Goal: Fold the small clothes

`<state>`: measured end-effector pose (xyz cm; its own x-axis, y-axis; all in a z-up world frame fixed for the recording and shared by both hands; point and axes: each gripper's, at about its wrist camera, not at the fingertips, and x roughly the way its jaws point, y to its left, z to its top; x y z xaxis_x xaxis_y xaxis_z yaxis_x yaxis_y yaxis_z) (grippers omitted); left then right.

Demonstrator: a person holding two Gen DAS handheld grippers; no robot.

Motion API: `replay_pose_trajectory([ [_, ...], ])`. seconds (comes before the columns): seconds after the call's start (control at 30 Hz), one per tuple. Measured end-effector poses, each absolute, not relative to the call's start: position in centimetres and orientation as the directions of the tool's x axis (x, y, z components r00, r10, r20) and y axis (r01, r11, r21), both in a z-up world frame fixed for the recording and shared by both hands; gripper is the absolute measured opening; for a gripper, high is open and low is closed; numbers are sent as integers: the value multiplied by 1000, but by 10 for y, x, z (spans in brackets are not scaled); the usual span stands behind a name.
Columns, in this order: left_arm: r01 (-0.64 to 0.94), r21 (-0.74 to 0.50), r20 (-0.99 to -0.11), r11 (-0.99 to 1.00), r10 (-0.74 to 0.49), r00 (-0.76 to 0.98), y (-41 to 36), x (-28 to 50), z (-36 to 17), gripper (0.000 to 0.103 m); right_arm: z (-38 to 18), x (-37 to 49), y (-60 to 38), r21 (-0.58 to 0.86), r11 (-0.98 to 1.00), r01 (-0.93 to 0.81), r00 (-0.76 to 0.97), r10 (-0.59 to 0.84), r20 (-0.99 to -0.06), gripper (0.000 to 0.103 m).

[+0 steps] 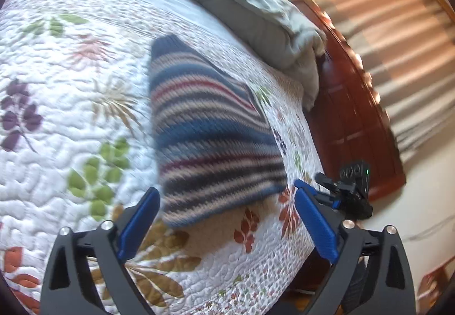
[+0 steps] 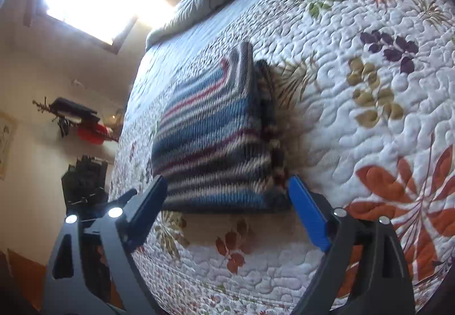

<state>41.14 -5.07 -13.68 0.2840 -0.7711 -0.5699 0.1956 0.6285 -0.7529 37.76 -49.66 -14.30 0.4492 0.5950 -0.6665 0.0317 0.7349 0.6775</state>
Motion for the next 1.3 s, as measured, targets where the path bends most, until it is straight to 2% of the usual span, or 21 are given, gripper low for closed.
replay_pose_trajectory([
  [0.2, 41, -801, -574, 597, -786, 229, -30, 456, -163, 99, -168, 422, -516, 740, 663, 114, 384, 658, -648, 92],
  [0.47, -41, -824, -565, 566, -813, 141, -55, 503, -199, 99, -205, 480, -512, 762, 625, 169, 305, 702, -643, 94],
  [0.7, -26, -819, -572, 573, -812, 119, -79, 533, -216, 99, -228, 514, -489, 779, 608, 155, 236, 743, -627, 96],
  [0.9, -29, -833, -554, 553, -831, 61, -99, 541, -238, 99, -233, 532, -471, 818, 562, 123, 192, 795, -575, 98],
  [1.1, -26, -853, -522, 522, -851, 52, -107, 542, -245, 99, -230, 540, -450, 794, 602, 79, 153, 780, -607, 97],
  [1.17, -24, -856, -518, 517, -854, 55, -108, 541, -243, 97, -228, 539, -449, 781, 621, 71, 157, 766, -623, 86],
  [1.2, -18, -853, -522, 522, -851, 61, -108, 540, -242, 97, -229, 538, -447, 768, 637, 62, 151, 755, -638, 69],
  [1.27, 3, -839, -543, 545, -837, 63, -110, 539, -240, 87, -228, 535, -445, 755, 654, 46, 152, 742, -652, 58],
  [1.3, 18, -831, -554, 556, -830, 70, -111, 537, -237, 85, -226, 534, -444, 750, 661, 34, 156, 738, -657, 53],
])
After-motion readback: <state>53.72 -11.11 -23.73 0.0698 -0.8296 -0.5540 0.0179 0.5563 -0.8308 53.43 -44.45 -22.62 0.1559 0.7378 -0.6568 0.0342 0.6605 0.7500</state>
